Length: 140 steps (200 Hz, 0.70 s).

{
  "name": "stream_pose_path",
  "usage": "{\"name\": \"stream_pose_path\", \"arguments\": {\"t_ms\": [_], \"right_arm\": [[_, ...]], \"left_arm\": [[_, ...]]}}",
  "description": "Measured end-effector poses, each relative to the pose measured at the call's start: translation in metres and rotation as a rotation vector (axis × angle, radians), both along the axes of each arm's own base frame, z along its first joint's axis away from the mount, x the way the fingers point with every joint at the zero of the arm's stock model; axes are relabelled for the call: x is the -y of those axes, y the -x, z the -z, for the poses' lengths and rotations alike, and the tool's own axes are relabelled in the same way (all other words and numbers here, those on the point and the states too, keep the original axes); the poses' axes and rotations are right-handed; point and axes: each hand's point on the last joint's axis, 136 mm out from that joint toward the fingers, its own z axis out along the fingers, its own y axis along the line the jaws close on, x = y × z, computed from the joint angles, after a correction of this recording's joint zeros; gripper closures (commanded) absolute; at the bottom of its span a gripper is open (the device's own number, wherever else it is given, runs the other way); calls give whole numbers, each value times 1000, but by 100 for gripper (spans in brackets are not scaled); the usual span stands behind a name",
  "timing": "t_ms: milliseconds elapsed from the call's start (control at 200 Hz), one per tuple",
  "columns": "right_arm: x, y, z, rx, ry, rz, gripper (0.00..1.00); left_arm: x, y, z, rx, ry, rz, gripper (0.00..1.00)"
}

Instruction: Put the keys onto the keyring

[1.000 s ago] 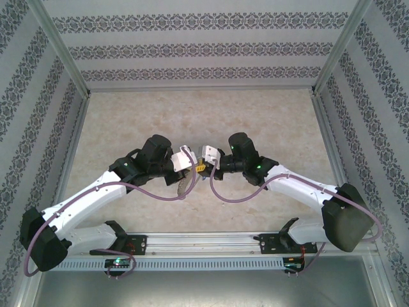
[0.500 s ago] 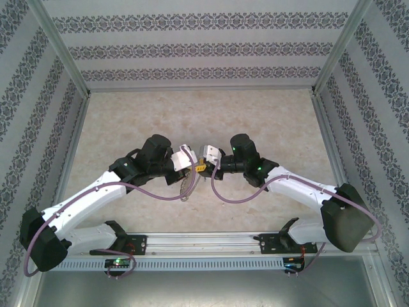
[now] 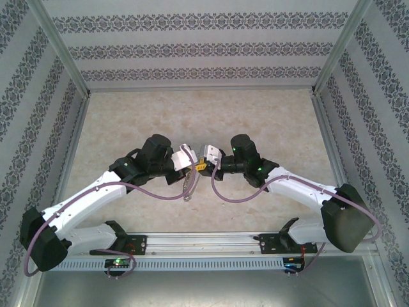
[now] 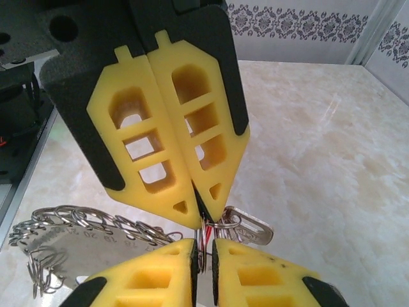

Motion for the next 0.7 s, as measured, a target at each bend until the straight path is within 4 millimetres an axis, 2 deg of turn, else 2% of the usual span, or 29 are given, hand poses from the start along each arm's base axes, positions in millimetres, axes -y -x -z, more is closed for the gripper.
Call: {"name": "stream_pose_path", "arguments": {"t_ms": [180, 290, 699], "right_arm": [[-1, -2, -1, -10, -10, 7, 85], [-2, -4, 2, -22, -8, 19, 80], [7, -7, 9, -36, -43, 54, 81]], "left_arm": [[1, -1, 0, -1, 2, -2, 100], [0, -2, 1, 0, 0, -6, 100], [3, -5, -5, 11, 25, -14, 100]]}}
